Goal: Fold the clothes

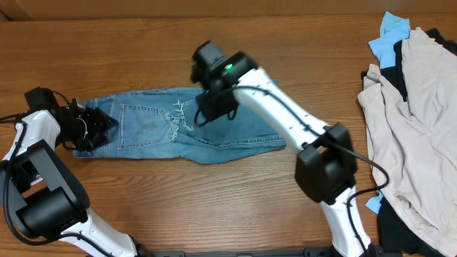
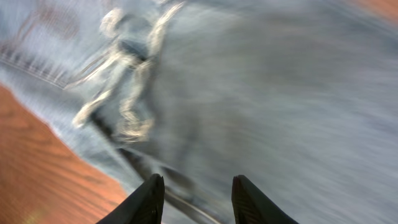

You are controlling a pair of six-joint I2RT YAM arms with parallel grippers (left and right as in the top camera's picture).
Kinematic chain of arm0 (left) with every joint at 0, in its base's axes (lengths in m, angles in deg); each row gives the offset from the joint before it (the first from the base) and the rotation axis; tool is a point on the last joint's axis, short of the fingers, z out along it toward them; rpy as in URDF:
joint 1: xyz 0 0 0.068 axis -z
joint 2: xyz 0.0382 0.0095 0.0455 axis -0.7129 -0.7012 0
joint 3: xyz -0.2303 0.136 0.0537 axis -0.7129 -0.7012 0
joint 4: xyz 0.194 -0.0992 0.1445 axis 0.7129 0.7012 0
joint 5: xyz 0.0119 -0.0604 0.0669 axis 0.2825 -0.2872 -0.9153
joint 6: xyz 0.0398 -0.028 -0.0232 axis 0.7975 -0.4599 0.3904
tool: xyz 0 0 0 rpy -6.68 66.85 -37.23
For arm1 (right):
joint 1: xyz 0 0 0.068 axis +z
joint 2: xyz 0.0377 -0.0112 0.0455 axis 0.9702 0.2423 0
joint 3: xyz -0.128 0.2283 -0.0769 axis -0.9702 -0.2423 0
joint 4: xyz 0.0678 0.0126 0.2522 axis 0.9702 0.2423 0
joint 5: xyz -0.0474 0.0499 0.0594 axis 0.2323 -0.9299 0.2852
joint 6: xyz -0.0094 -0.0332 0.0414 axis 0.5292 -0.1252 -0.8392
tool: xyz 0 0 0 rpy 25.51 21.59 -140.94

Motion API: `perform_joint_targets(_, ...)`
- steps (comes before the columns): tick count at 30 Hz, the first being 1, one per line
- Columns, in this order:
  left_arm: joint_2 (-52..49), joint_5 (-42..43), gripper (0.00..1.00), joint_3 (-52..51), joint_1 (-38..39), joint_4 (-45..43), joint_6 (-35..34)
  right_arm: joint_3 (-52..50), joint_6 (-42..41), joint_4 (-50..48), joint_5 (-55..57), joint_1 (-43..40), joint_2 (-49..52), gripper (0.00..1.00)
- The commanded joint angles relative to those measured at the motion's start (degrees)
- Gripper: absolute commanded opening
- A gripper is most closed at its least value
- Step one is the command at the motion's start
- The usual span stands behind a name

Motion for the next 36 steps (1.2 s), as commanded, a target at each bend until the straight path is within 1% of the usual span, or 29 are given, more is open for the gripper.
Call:
perform_joint_targets(1, 5.8, -0.7, 0.71, 1.4, 0.1, -0.3, 3.7, 2.1, -0.5, 3.8, 1.4, -5.2, -4.6, 0.39)
perform_joint_targets(2, 6.9, -1.9, 0.78, 1.4, 0.1, -0.5, 3.8, 2.1, -0.5, 4.8, 1.4, -6.1, -4.6, 0.39)
perform_joint_targets(3, 8.5, -4.4, 0.96, 1.4, 0.1, -1.2, 3.9, 2.1, -0.5, 6.2, 1.4, -7.4, -4.6, 0.41)
perform_joint_targets(4, 9.1, -5.9, 1.00, 1.4, 0.1, -1.8, 4.0, 2.1, -0.5, 6.6, 1.4, -8.2, -4.6, 0.43)
perform_joint_targets(8, 8.5, -6.8, 1.00, 1.4, 0.0, -4.2, 7.9, 2.1, -1.7, 7.4, 1.3, -9.7, -4.6, 0.46)
perform_joint_targets(9, 7.5, -8.5, 1.00, 1.4, 0.0, -4.6, 8.2, 2.1, -1.7, 7.6, 1.3, -9.8, -4.6, 0.46)
perform_joint_targets(13, 3.8, -13.0, 1.00, 1.4, -0.1, -7.3, 8.0, 2.1, -1.7, 8.4, 1.4, -9.8, -4.6, 0.45)
perform_joint_targets(14, 3.3, -15.6, 1.00, 1.4, -0.1, -8.5, 7.9, 2.1, -1.7, 8.5, 1.4, -9.7, -4.6, 0.45)
perform_joint_targets(17, 3.1, -17.8, 1.00, 1.4, -0.1, -10.2, 8.0, 2.1, -1.7, 8.9, 1.4, -9.7, -4.6, 0.45)
perform_joint_targets(21, 2.4, -22.5, 0.96, 1.4, -0.1, -10.7, 7.9, 2.1, -1.9, 9.0, 1.4, -9.7, -4.6, 0.45)
perform_joint_targets(27, -3.0, -21.6, 0.94, 1.4, -0.1, -10.5, 6.9, 2.1, -1.9, 9.5, 1.4, -9.7, -4.6, 0.45)
perform_joint_targets(30, -6.1, -18.2, 0.89, 1.4, -0.1, -10.6, 6.8, 2.1, -1.9, 9.6, 1.4, -9.7, -4.6, 0.45)
perform_joint_targets(32, -7.0, -17.1, 0.77, 1.4, -0.1, -10.6, 6.9, 2.1, -1.9, 9.8, 1.4, -9.7, -4.6, 0.45)
perform_joint_targets(33, -7.2, -17.1, 0.65, 1.4, -0.1, -10.6, 6.9, 2.1, -1.9, 9.8, 1.4, -9.7, -4.6, 0.45)
perform_joint_targets(34, -7.2, -17.0, 0.59, 1.4, -0.1, -10.7, 6.9, 2.1, -1.9, 9.8, 1.4, -9.7, -4.6, 0.45)
perform_joint_targets(35, -7.2, -17.1, 0.49, 1.4, -0.1, -10.8, 6.9, 2.1, -1.9, 9.8, 1.4, -9.7, -4.6, 0.45)
perform_joint_targets(36, -7.2, -17.1, 0.36, 1.4, -0.1, -10.8, 6.9, 2.1, -1.9, 9.9, 1.4, -9.7, -4.6, 0.45)
